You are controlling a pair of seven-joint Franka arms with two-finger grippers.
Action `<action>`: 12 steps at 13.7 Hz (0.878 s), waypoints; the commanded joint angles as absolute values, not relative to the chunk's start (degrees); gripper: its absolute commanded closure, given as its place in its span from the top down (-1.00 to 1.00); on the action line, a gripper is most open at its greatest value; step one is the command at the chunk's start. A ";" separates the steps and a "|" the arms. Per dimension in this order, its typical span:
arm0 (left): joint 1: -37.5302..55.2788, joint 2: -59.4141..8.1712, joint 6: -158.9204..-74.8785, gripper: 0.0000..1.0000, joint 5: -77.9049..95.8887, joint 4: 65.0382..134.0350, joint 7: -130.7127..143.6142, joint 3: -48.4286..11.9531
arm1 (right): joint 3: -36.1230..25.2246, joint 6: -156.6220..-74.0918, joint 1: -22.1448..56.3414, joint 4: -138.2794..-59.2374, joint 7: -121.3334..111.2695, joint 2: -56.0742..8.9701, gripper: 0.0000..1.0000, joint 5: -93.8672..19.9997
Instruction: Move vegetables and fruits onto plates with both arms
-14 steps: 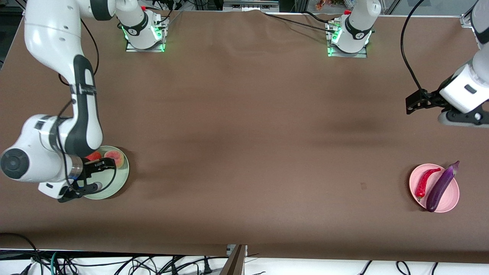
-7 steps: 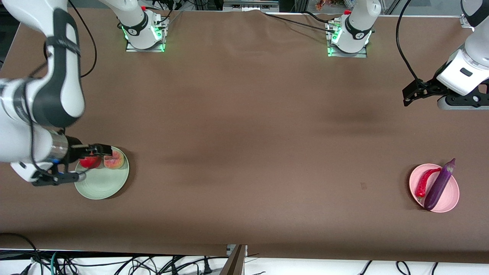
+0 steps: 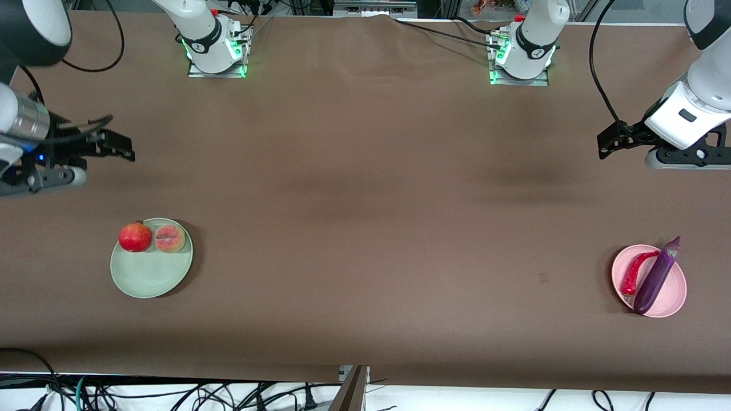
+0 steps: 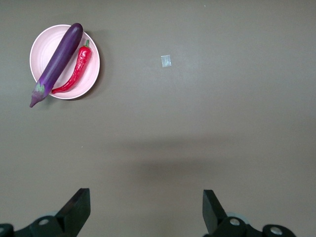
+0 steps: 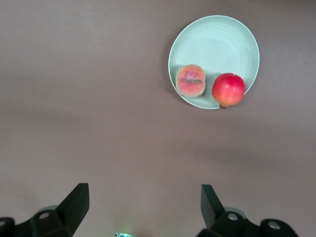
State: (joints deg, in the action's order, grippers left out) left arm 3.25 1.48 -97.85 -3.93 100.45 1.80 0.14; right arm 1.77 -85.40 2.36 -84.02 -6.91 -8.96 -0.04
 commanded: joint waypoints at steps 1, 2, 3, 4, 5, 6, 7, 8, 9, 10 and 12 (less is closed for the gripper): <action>3.43 0.44 -96.24 1.00 -4.31 98.17 0.17 0.44 | 2.99 -86.05 -0.17 -87.54 -7.12 -4.06 1.00 0.88; 3.34 0.44 -96.24 1.00 -3.96 98.17 0.09 0.44 | 2.99 -84.39 -0.18 -87.97 -7.38 -3.26 1.00 0.79; 3.34 0.44 -96.15 1.00 -3.96 98.26 0.09 0.44 | 3.16 -82.90 -0.09 -87.80 -7.21 -3.17 1.00 0.97; 3.34 0.53 -96.15 1.00 -3.87 98.35 0.09 0.44 | 3.43 -82.79 -0.09 -87.63 -7.03 -3.25 1.00 1.23; 3.34 0.44 -96.33 1.00 -3.87 98.26 0.09 0.44 | 3.43 -82.27 -0.17 -87.71 -6.42 -3.25 1.00 1.06; 3.34 0.44 -96.42 1.00 -3.87 98.26 0.17 0.44 | 3.43 -81.74 -0.18 -87.71 -5.89 -3.16 1.00 0.97; 3.34 0.35 -96.59 1.00 -3.87 98.44 0.18 0.44 | 3.43 -81.56 -0.09 -87.54 -4.50 -3.25 1.00 1.14; 3.34 0.35 -96.59 1.00 -3.87 98.35 0.09 0.44 | 3.25 -81.56 -0.09 -87.28 -3.53 -3.69 1.00 1.06; 3.25 0.35 -96.59 1.00 -3.78 98.35 0.09 0.44 | 3.25 -81.56 0.09 -86.93 -3.43 -3.78 1.00 1.32; 3.34 0.26 -96.59 1.00 -3.78 98.26 0.09 0.44 | 3.25 -81.65 0.09 -86.23 -3.43 -4.13 1.00 1.23; 3.52 0.18 -96.77 1.00 -3.78 98.09 0.18 0.35 | 3.16 -81.65 -0.09 -85.26 -3.52 -4.83 1.00 1.23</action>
State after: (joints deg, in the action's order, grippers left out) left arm 3.26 1.17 -97.66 -3.93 100.17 1.51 0.14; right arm 2.26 -82.08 0.84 -86.31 -4.37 -4.65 0.39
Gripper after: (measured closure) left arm 0.000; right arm 0.000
